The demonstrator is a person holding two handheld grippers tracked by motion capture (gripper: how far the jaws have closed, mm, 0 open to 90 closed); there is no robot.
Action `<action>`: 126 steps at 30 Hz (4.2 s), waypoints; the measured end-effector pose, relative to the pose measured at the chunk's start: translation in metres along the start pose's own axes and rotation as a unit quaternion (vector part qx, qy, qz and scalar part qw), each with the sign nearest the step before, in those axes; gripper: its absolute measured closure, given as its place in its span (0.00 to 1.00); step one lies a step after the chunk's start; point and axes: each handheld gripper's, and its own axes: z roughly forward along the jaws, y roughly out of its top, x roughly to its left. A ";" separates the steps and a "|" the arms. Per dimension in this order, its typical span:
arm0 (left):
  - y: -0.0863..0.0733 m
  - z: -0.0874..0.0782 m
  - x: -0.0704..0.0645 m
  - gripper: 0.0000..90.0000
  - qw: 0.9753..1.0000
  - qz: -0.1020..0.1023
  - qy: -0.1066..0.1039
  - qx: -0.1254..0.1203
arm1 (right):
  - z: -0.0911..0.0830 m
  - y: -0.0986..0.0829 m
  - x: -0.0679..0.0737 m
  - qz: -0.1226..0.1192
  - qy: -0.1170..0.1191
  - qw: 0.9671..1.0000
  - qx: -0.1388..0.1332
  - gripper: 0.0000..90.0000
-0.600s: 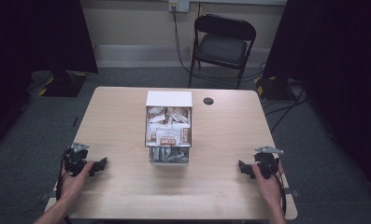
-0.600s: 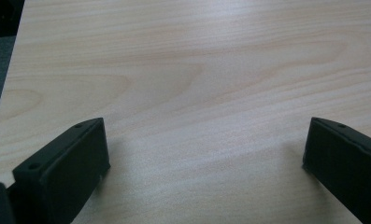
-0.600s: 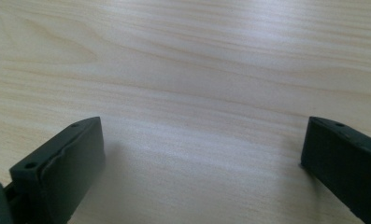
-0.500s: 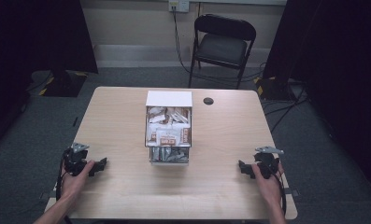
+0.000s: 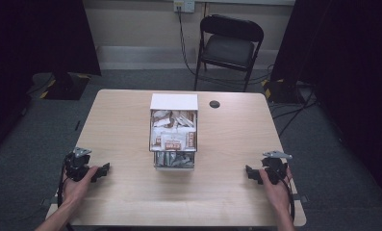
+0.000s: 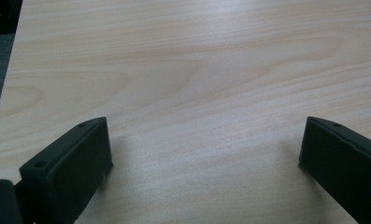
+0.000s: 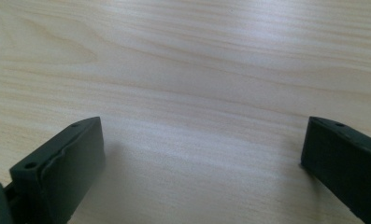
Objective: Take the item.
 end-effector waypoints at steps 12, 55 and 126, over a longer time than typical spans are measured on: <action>0.003 -0.005 0.000 0.18 1.000 -0.001 -0.010 0.001 | 0.000 0.000 0.000 0.000 0.000 1.000 0.000 0.00; 0.028 -0.039 -0.028 0.37 0.986 0.012 -0.155 -0.051 | 0.000 0.000 0.000 0.000 0.000 1.000 0.000 0.00; 0.137 -0.096 -0.098 0.60 0.950 0.116 -0.237 -0.164 | 0.000 0.000 0.000 0.000 0.000 1.000 0.000 0.00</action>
